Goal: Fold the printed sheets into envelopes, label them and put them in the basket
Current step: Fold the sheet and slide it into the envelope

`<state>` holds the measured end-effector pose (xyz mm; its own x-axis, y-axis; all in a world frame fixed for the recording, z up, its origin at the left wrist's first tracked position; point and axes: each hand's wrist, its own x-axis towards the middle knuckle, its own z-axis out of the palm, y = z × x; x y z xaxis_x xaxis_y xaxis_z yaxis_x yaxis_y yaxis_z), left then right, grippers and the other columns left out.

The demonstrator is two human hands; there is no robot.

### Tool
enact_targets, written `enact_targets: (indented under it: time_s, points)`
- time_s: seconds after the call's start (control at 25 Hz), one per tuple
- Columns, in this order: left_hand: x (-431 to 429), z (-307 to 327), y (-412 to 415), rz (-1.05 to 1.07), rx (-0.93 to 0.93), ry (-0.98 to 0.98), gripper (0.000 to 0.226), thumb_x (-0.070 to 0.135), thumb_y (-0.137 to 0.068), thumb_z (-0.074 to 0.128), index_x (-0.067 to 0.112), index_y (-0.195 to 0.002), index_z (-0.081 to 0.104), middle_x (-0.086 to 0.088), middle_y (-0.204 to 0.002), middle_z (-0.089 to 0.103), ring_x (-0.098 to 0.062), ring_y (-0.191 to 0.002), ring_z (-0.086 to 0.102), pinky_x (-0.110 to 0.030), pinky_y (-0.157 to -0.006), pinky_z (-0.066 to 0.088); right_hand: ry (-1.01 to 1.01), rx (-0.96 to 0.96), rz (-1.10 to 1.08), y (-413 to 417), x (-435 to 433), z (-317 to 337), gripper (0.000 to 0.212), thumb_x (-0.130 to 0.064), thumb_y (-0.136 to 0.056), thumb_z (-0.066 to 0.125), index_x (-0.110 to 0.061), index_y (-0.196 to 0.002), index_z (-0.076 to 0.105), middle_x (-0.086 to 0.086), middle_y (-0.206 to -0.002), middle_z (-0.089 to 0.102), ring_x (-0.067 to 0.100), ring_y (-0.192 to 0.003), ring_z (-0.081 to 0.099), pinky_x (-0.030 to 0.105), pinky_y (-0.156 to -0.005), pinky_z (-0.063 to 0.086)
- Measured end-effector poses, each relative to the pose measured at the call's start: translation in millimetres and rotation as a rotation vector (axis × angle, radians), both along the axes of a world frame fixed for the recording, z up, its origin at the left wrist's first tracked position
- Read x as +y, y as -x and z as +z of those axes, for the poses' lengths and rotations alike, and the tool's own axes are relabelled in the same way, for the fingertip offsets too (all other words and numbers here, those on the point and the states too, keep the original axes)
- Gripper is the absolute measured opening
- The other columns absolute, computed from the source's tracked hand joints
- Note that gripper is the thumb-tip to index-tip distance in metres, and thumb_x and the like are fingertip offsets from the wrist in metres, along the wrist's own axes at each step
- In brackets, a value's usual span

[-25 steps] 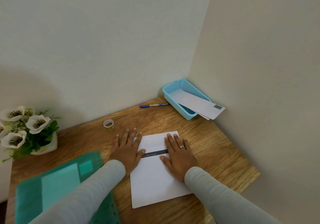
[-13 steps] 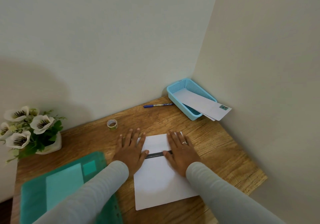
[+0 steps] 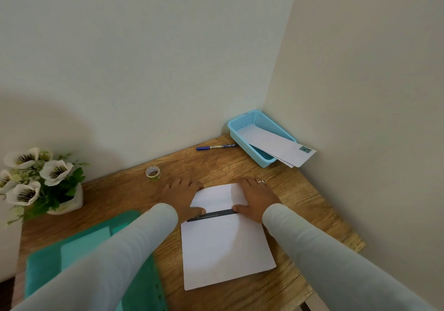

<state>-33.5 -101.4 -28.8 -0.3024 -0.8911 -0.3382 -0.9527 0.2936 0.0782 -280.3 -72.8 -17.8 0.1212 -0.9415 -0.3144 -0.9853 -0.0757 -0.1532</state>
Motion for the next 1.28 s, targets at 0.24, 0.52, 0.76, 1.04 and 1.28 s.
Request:
enact_targets:
  time_s: [0.24, 0.52, 0.76, 1.04, 1.28]
  points:
    - [0.1, 9.4, 3.5, 0.070, 0.116, 0.011, 0.078, 0.066, -0.081, 0.070, 0.034, -0.147, 0.043, 0.004, -0.157, 0.040, -0.024, -0.143, 0.036, -0.043, -0.118, 0.031, 0.066, -0.070, -0.046, -4.5, -6.5, 14.6, 0.070, -0.038, -0.089, 0.078, -0.034, -0.147, 0.040, -0.001, -0.154, 0.045, 0.032, -0.141, 0.043, 0.047, -0.113, 0.041]
    - [14.4, 35.9, -4.0, -0.003, 0.473, 0.305, 0.014, 0.033, -0.093, 0.070, 0.028, -0.105, 0.067, 0.007, -0.112, 0.062, -0.018, -0.106, 0.056, -0.031, -0.088, 0.048, 0.344, -0.230, -0.003, -3.6, -8.8, 33.5, 0.013, -0.026, -0.094, 0.073, -0.035, -0.100, 0.066, -0.010, -0.103, 0.066, 0.013, -0.097, 0.057, 0.037, -0.096, 0.054]
    - [36.4, 13.2, -7.2, -0.022, 0.346, 0.116, 0.035, 0.060, -0.092, 0.060, 0.041, -0.122, 0.057, 0.013, -0.135, 0.052, -0.013, -0.120, 0.050, -0.026, -0.100, 0.045, 0.123, -0.156, 0.042, -6.9, 19.9, 16.5, 0.043, -0.055, -0.090, 0.068, -0.036, -0.128, 0.059, -0.009, -0.142, 0.054, 0.022, -0.130, 0.048, 0.040, -0.106, 0.047]
    - [36.9, -18.6, 4.2, -0.032, 0.149, 0.136, 0.059, 0.062, -0.102, 0.029, 0.041, -0.157, 0.026, 0.006, -0.167, 0.020, -0.023, -0.154, 0.013, -0.049, -0.125, 0.012, 0.118, -0.043, 0.054, -15.5, 38.2, -12.0, 0.053, -0.056, -0.102, 0.046, -0.031, -0.148, 0.043, -0.002, -0.160, 0.038, 0.026, -0.146, 0.037, 0.043, -0.118, 0.035]
    - [37.2, -33.6, -11.3, -0.029, -0.006, 0.130, 0.070, 0.071, -0.096, 0.003, 0.042, -0.159, -0.013, 0.000, -0.169, -0.018, -0.029, -0.154, -0.019, -0.056, -0.123, -0.008, 0.152, 0.071, 0.091, -34.0, 37.9, -25.4, 0.062, -0.051, -0.107, 0.035, -0.024, -0.161, 0.019, 0.005, -0.170, 0.017, 0.031, -0.156, 0.018, 0.048, -0.126, 0.013]
